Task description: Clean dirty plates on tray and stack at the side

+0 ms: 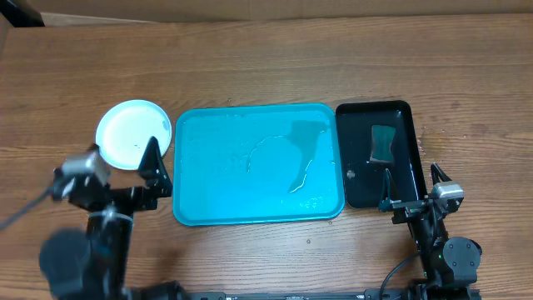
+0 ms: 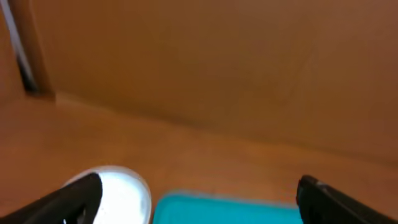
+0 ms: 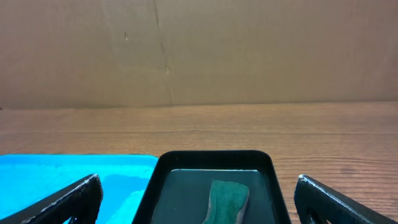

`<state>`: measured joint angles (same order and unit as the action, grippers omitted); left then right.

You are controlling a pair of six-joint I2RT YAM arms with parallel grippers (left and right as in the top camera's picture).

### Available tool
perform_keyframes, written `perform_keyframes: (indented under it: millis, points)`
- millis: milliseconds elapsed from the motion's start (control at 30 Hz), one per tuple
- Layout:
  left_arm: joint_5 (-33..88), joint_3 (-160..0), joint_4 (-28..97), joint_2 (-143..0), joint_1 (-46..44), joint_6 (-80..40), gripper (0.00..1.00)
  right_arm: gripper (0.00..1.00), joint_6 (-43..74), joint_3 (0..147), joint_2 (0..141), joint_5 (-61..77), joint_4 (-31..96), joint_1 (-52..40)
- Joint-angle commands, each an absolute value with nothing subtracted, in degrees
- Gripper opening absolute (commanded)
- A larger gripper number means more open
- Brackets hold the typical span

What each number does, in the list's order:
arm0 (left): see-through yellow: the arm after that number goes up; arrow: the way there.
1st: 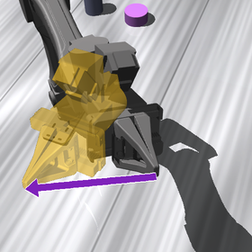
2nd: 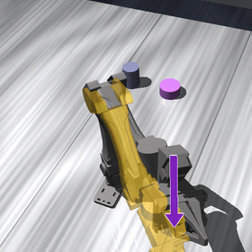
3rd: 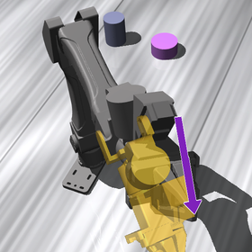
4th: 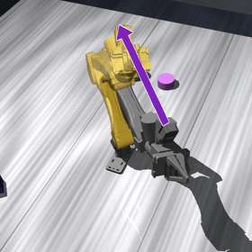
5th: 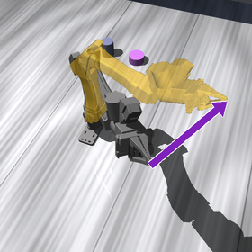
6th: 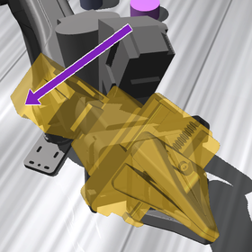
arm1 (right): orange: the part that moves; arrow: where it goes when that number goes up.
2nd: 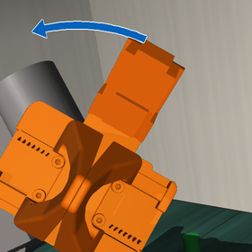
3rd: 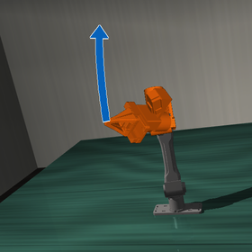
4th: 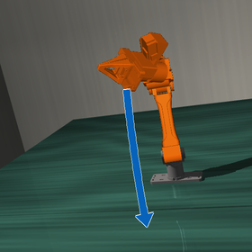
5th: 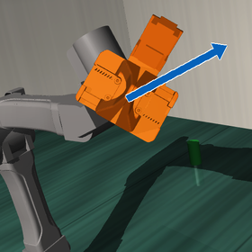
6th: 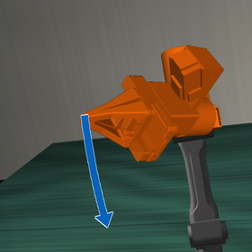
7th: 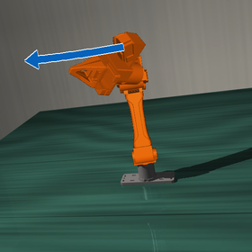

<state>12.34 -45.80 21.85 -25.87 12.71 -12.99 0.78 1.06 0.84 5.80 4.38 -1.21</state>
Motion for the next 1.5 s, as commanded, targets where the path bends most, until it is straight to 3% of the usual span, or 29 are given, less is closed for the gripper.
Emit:
perform_keyframes:
  millis: [0, 200, 467, 933, 1267, 1467]
  points:
    - [11.8, -38.7, 11.1, -18.4, 12.2, -15.5, 1.00, 1.00, 0.4, 0.4, 0.2, 6.1, 4.2, -1.0]
    - [9.8, -25.5, -11.6, -7.3, 10.7, -15.4, 1.00, 1.00, 0.4, 0.4, 0.2, 6.1, 4.2, -1.0]
    - [2.7, -13.6, -21.5, -0.2, 6.9, -15.5, 1.00, 1.00, 0.4, 0.4, 0.2, 6.1, 4.2, -1.0]
    - [0.6, -1.1, -18.5, -0.2, 5.2, -15.5, 1.00, 1.00, 0.4, 0.4, 0.2, 6.1, 4.2, -1.0]
    - [-0.4, -0.3, 5.1, -0.2, 5.2, -15.1, 1.00, 1.00, 0.4, 0.4, 0.2, 6.1, 4.2, -1.0]
    - [-0.3, -0.3, 4.5, -0.2, 5.2, -9.1, 1.00, 1.00, 0.4, 0.4, 0.2, 6.1, 4.2, -1.0]
